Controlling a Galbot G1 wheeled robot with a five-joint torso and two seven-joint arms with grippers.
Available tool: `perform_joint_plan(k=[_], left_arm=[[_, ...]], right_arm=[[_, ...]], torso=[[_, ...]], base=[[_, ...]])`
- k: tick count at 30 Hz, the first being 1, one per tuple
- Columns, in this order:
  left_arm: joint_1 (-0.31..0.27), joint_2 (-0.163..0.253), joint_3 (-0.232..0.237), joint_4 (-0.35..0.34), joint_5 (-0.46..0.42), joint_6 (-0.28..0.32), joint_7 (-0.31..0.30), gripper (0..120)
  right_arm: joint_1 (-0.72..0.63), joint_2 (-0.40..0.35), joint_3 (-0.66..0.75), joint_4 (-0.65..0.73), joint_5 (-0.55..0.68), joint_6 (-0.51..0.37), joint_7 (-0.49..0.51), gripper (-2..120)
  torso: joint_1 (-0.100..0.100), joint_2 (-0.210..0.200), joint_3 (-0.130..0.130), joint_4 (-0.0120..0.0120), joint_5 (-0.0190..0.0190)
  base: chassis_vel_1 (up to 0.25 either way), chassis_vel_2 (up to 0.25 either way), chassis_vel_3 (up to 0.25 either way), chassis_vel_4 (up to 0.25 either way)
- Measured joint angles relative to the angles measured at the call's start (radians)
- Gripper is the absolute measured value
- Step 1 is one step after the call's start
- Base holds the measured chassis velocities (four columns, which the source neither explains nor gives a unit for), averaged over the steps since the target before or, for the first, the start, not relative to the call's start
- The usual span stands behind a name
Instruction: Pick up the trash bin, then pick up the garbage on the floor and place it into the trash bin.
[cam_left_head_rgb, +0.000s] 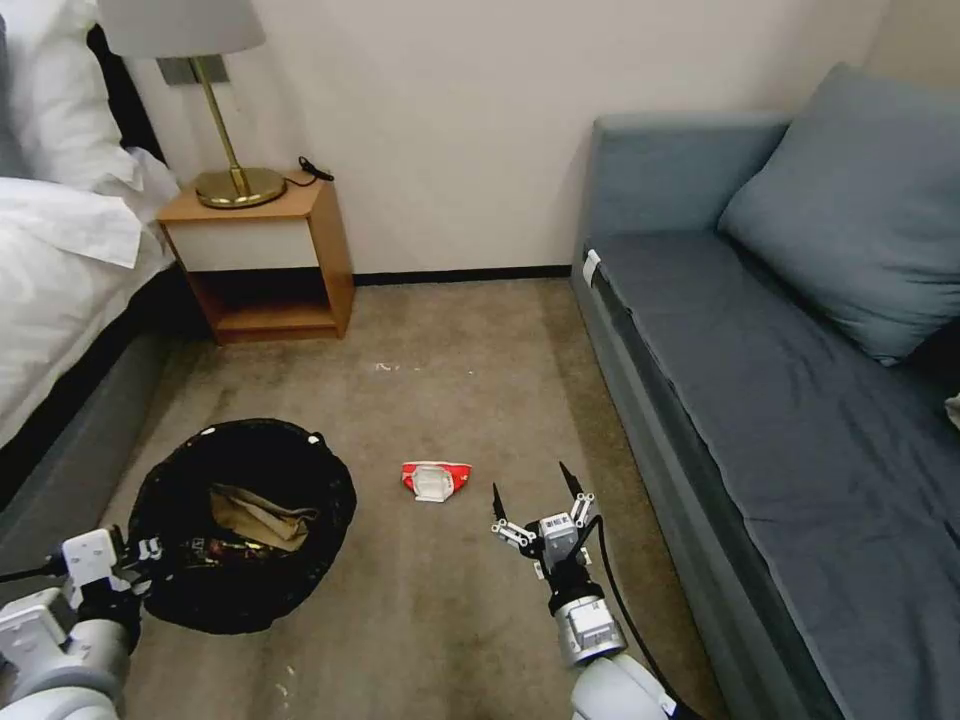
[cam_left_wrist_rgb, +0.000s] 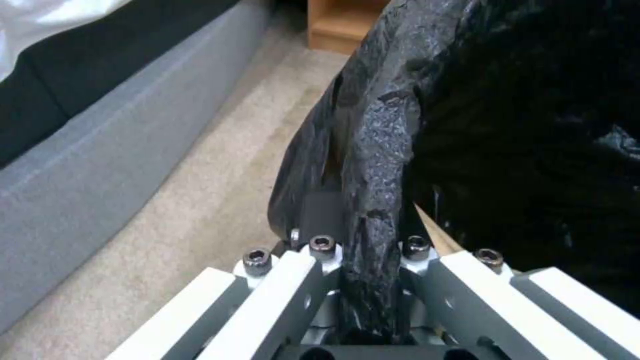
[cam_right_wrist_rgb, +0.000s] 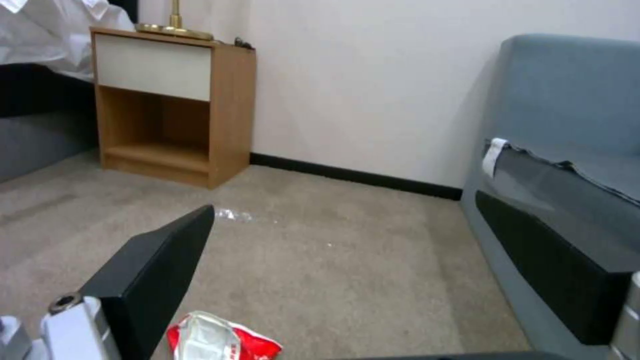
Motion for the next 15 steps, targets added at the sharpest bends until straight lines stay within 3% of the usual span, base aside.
perform_joint_plan(k=[15], left_arm=[[-0.010,0.004,0.000,0.009,-0.006,0.000,-0.004,3]], right_arm=[[0.012,0.004,-0.016,-0.016,-0.004,0.003,-0.002,100]], torso=[[0.000,0.000,0.000,0.0000,0.0000]], base=[[-0.008,0.009,0.006,-0.011]])
